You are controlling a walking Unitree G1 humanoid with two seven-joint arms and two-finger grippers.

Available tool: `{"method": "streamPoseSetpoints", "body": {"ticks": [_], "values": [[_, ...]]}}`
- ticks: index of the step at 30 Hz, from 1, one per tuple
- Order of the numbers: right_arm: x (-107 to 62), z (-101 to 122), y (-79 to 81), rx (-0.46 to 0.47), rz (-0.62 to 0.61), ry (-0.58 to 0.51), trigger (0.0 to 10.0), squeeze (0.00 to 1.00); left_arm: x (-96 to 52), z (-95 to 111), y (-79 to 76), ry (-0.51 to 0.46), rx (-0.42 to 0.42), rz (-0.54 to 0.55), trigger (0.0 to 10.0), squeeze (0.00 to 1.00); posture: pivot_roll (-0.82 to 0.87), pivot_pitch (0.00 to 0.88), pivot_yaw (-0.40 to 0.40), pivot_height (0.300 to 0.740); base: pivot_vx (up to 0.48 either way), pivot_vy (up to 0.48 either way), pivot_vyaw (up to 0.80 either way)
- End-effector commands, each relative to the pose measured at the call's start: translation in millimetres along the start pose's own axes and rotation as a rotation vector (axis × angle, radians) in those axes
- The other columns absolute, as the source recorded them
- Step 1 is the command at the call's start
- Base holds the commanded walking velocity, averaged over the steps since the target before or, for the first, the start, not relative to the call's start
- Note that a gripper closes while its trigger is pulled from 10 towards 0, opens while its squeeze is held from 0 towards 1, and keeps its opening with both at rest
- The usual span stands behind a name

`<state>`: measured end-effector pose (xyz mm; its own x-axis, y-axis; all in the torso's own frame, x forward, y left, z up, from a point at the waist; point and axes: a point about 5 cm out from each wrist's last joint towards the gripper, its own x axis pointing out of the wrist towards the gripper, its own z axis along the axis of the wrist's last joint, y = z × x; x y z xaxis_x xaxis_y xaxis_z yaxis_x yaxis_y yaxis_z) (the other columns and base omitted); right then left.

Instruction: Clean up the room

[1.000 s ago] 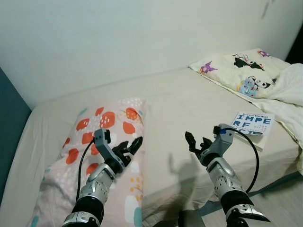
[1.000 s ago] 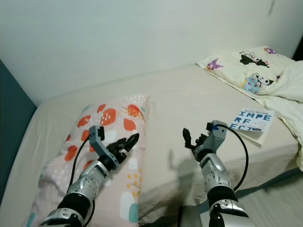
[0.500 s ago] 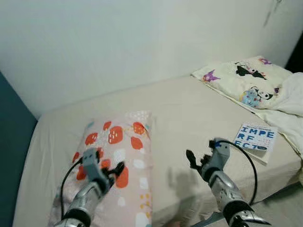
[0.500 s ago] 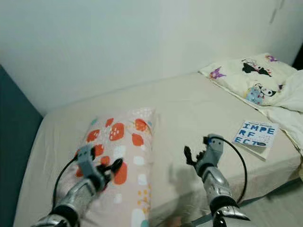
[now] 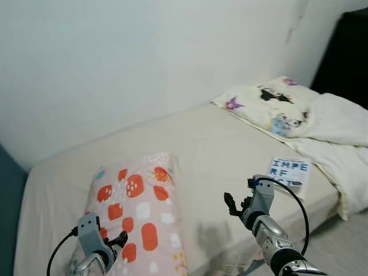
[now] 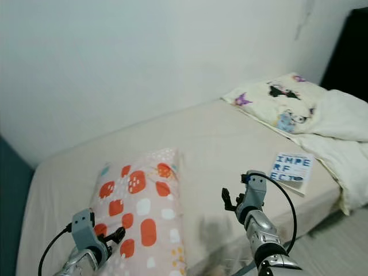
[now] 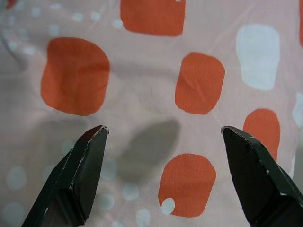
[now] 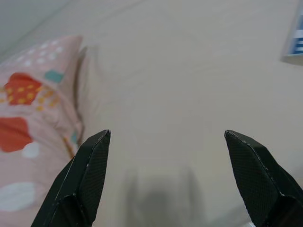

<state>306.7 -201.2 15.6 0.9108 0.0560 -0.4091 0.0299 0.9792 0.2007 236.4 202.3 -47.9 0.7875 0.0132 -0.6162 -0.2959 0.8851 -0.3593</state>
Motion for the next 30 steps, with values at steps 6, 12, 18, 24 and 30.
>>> {"method": "streamPoseSetpoints", "body": {"ticks": [6, 12, 18, 24, 30], "values": [[-3.1, -8, 1.6, -0.070, 0.025, 0.002, 10.0, 0.00, -4.9, -13, 8.3, 0.050, 0.031, 0.017, 10.0, 0.00, -0.12, 0.000, 0.045, 0.739, 0.000, 0.000, 0.36], [-5.1, -15, 2.8, -0.070, 0.046, 0.026, 10.0, 0.00, -4.4, -15, 5.2, 0.061, 0.066, 0.014, 10.0, 0.00, -0.12, 0.000, 0.042, 0.739, 0.000, 0.000, 0.72], [-6.0, -18, 2.7, -0.076, 0.042, 0.039, 10.0, 0.00, -4.5, -17, 3.4, 0.073, 0.112, -0.001, 10.0, 0.00, -0.12, 0.000, 0.042, 0.739, 0.000, 0.000, 0.72], [-18.9, -51, -7.5, -0.088, -0.017, 0.181, 10.0, 0.00, -4.8, -21, 2.1, 0.089, 0.144, 0.013, 10.0, 0.00, -0.11, 0.000, 0.053, 0.739, 0.000, 0.000, 0.72], [-35.9, -83, -17.3, -0.078, -0.084, 0.311, 10.0, 0.00, -4.4, -25, -2.6, 0.099, 0.214, 0.015, 10.0, 0.00, -0.11, 0.000, 0.046, 0.739, 0.000, 0.000, 0.72]]}}
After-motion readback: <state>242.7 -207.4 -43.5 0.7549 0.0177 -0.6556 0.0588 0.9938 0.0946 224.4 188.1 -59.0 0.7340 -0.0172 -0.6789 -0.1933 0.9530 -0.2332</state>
